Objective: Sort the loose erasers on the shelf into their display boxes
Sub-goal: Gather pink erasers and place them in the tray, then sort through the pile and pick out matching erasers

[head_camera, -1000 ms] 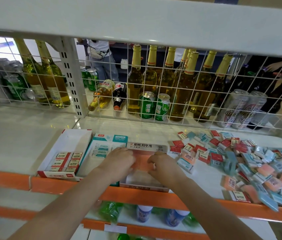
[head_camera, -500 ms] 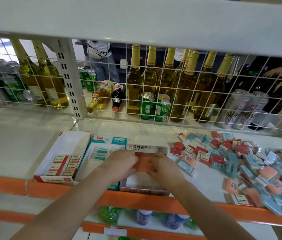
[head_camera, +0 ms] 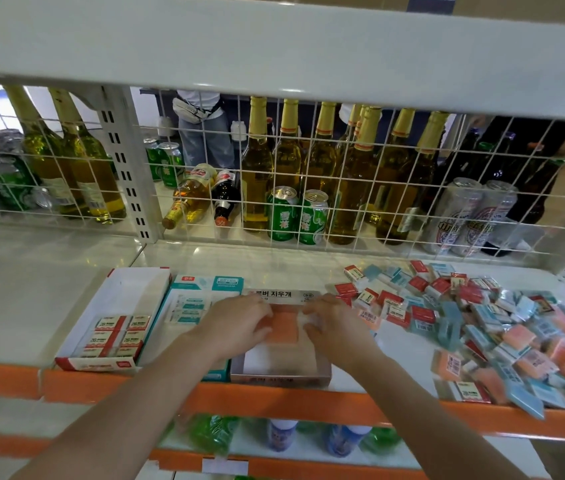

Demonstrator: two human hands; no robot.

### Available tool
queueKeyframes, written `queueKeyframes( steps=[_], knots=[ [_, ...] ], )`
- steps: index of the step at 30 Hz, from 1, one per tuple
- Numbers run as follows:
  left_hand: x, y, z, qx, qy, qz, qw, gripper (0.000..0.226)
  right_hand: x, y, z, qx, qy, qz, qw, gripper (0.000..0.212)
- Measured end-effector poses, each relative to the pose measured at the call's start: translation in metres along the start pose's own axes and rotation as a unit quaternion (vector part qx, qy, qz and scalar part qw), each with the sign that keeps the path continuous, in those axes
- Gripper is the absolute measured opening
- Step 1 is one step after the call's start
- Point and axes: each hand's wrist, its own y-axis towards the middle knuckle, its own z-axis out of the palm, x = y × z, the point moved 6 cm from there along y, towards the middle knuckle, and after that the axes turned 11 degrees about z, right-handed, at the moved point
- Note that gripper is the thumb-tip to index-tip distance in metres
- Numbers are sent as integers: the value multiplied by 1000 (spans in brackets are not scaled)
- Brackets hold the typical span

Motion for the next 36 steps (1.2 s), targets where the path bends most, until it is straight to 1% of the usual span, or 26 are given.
queueKeyframes(
  steps=[4, 9, 14, 19, 23, 25, 28, 31, 36],
  knots=[
    [-13, 13, -9, -28, -34, 8, 999, 32, -29, -7, -22, -26, 6, 34, 999, 31],
    [-50, 39, -12, -44, -53, 47, 997, 25, -66, -22, -44, -46, -1, 80, 996, 30],
    [-87, 68, -3, -27, -83, 81, 993, 25, -106, -44, -60, -38, -38, 135, 989, 33],
    [-117, 88, 12, 0, -115, 105, 988, 23, -142, -68, -75, -56, -50, 190, 979, 32],
    [-136, 102, 24, 24, -145, 111, 983, 28, -167, -82, -84, -57, -47, 221, 972, 31],
    [-144, 109, 28, 27, -156, 111, 981, 29, -178, -87, -90, -64, -39, 230, 970, 28],
    [-158, 118, 30, 26, -168, 115, 979, 31, -194, -96, -103, -77, -27, 253, 964, 30],
    [-170, 126, 32, 19, -165, 114, 979, 29, -208, -105, -110, -59, -35, 274, 959, 30],
    [-179, 137, 37, 12, -180, 75, 981, 27, -218, -115, -109, -32, -23, 281, 959, 34]
  ],
)
